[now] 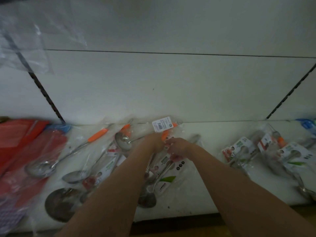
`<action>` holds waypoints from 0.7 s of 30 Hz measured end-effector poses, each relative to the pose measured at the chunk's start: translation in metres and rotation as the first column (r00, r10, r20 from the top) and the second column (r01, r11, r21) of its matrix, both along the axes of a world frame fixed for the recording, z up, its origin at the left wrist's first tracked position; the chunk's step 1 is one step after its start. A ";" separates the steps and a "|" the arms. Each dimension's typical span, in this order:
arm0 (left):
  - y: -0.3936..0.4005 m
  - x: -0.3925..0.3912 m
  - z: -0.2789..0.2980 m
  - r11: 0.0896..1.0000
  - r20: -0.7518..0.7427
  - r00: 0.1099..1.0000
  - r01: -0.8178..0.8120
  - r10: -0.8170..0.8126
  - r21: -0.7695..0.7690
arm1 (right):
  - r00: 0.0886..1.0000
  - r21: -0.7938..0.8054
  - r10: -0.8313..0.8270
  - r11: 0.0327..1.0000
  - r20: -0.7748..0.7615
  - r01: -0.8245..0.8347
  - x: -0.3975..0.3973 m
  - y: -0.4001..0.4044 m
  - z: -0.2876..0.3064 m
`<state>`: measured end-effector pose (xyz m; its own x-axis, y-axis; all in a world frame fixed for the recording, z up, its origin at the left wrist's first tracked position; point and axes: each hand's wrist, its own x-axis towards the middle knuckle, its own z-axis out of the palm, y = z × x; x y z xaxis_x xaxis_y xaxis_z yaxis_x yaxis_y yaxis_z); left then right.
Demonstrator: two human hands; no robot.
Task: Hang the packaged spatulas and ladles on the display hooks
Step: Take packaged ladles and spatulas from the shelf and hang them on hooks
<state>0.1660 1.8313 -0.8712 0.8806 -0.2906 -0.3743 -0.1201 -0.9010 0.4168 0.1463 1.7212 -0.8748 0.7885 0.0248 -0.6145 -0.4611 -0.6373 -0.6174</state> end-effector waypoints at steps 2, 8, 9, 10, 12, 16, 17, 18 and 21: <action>0.001 0.000 -0.001 1.000 0.003 1.000 -0.024 0.024 -0.001 | 1.000 -0.005 0.005 1.000 0.011 -0.005 -0.001 0.000 0.000; 0.004 0.000 0.008 0.953 0.111 0.963 -0.216 0.243 -0.211 | 1.000 -0.050 0.016 0.999 0.021 -0.015 0.005 0.000 -0.005; 0.006 0.002 0.009 0.941 0.175 0.942 -0.242 0.287 -0.238 | 1.000 -0.049 0.013 0.999 0.025 -0.012 0.007 -0.001 -0.006; 0.008 0.004 0.009 0.939 0.248 0.918 -0.254 0.309 -0.231 | 1.000 -0.048 0.010 0.999 0.027 -0.009 0.007 -0.002 -0.006; 0.013 0.009 0.003 0.944 0.315 0.894 -0.270 0.319 -0.190 | 1.000 -0.046 0.009 0.999 0.030 -0.008 0.008 -0.003 -0.007; 0.020 0.011 -0.007 0.959 0.083 0.956 -0.276 0.280 -0.056 | 0.999 -0.019 -0.034 0.999 0.013 0.035 0.009 -0.002 -0.006; 0.021 0.012 -0.009 0.968 0.074 0.965 -0.251 0.251 -0.009 | 0.998 0.000 -0.055 0.999 0.008 0.055 0.009 -0.001 -0.006; 0.023 0.013 -0.010 0.974 0.073 0.972 -0.227 0.225 0.020 | 0.997 0.024 -0.073 0.997 0.010 0.073 0.008 -0.002 -0.006; 0.025 0.012 -0.008 0.982 0.032 0.983 -0.180 0.178 0.051 | 0.994 0.094 -0.110 0.990 0.019 0.108 0.006 -0.003 -0.004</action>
<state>0.1779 1.8563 -0.8789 0.9268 -0.1074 -0.3598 0.0345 -0.9298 0.3664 0.1523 1.7186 -0.8785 0.8041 -0.0059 -0.5945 -0.5090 -0.5235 -0.6833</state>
